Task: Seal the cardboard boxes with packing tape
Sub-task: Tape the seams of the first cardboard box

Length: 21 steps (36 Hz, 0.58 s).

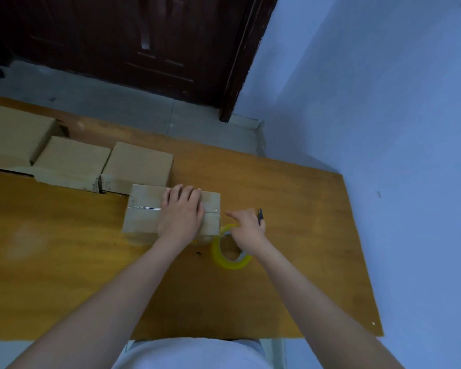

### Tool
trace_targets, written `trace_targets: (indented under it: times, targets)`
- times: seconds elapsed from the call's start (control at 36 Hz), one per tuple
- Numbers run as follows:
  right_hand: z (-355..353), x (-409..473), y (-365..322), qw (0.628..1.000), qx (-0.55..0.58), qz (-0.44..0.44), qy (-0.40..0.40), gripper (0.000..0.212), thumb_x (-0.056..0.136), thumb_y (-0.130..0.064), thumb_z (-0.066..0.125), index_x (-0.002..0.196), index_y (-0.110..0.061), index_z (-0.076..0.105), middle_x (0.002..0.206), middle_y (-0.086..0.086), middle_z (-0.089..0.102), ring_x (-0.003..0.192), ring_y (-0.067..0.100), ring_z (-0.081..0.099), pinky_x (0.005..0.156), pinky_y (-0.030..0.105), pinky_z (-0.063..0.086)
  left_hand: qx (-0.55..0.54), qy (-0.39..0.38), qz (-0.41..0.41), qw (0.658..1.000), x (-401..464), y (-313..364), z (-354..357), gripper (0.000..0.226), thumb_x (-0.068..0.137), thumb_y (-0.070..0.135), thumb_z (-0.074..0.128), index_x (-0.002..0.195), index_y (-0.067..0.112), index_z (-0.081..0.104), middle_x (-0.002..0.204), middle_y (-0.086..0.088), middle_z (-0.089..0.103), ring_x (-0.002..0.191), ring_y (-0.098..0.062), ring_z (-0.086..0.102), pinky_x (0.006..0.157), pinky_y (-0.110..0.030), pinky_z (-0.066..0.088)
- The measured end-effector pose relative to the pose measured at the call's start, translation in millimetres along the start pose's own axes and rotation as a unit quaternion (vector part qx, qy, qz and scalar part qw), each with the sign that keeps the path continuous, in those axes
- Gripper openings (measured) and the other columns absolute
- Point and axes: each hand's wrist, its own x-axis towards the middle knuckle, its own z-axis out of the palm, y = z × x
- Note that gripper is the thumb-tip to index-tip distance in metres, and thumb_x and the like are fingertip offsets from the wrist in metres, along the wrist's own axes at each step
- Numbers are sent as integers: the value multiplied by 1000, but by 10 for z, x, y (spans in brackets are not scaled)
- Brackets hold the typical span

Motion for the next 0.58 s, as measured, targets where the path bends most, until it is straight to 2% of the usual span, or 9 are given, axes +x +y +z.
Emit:
trace_targets:
  times: [0.06, 0.17, 0.31, 0.39, 0.44, 0.47, 0.53, 0.58]
  targets:
    - [105, -85, -36, 1000, -8, -24, 5, 51, 92, -9, 36, 139, -28, 44, 146, -6, 37, 139, 23, 22, 115, 54, -4, -6, 4, 1, 1000, 1, 2, -10, 46, 90, 35, 31, 112, 11, 63, 116, -6, 62, 115, -33, 50, 102, -44, 29]
    - [201, -97, -186, 1000, -17, -21, 9, 43, 96, -15, 37, 138, -19, 44, 144, -1, 38, 138, 23, 25, 115, 55, 0, -3, 15, 3, 1000, 2, 4, -4, 47, 89, 35, 30, 111, 11, 64, 114, -7, 63, 113, -33, 51, 101, -42, 25]
    - [120, -65, -234, 998, 33, -1, -48, 42, 98, -22, 35, 140, -23, 43, 150, -2, 33, 140, 25, 22, 115, 57, -1, -5, 13, 4, 1000, 6, 3, 1, 47, 89, 35, 29, 112, 11, 63, 115, -7, 63, 114, -33, 50, 101, -43, 28]
    - [112, -88, -215, 992, 69, 9, -102, 38, 98, -35, 39, 130, -24, 55, 142, -1, 44, 132, 30, 35, 112, 59, 16, -6, 9, 7, 1000, 4, 1, -8, 40, 91, 31, 38, 115, 11, 62, 118, -6, 62, 116, -32, 48, 102, -43, 28]
    - [152, -128, -186, 986, 93, 10, -138, 37, 96, -33, 40, 125, -22, 60, 138, -1, 50, 124, 28, 45, 108, 55, 30, -5, 8, 6, 1000, 0, -2, 4, 33, 92, 27, 48, 117, 11, 61, 120, -6, 61, 118, -32, 47, 104, -43, 27]
    - [173, -132, -154, 986, 88, 5, -140, 39, 95, -30, 38, 128, -23, 59, 141, -4, 46, 126, 27, 43, 110, 57, 27, -4, 9, 7, 1000, -3, -3, 5, 32, 92, 26, 50, 118, 11, 61, 121, -6, 61, 118, -32, 46, 104, -43, 27]
    - [150, -127, -93, 993, 39, 5, -113, 45, 95, -24, 34, 137, -26, 50, 152, -8, 33, 139, 25, 26, 114, 61, 5, -3, 12, 8, 1000, -5, -5, -2, 31, 92, 26, 51, 117, 11, 62, 120, -6, 61, 118, -32, 47, 104, -43, 26]
    - [76, -120, -23, 998, 9, 11, -60, 45, 96, -20, 36, 139, -26, 45, 153, -7, 30, 142, 23, 17, 115, 57, -2, -5, 7, 3, 1000, -4, 2, -7, 31, 92, 26, 53, 118, 11, 61, 121, -6, 60, 119, -32, 46, 105, -43, 25]
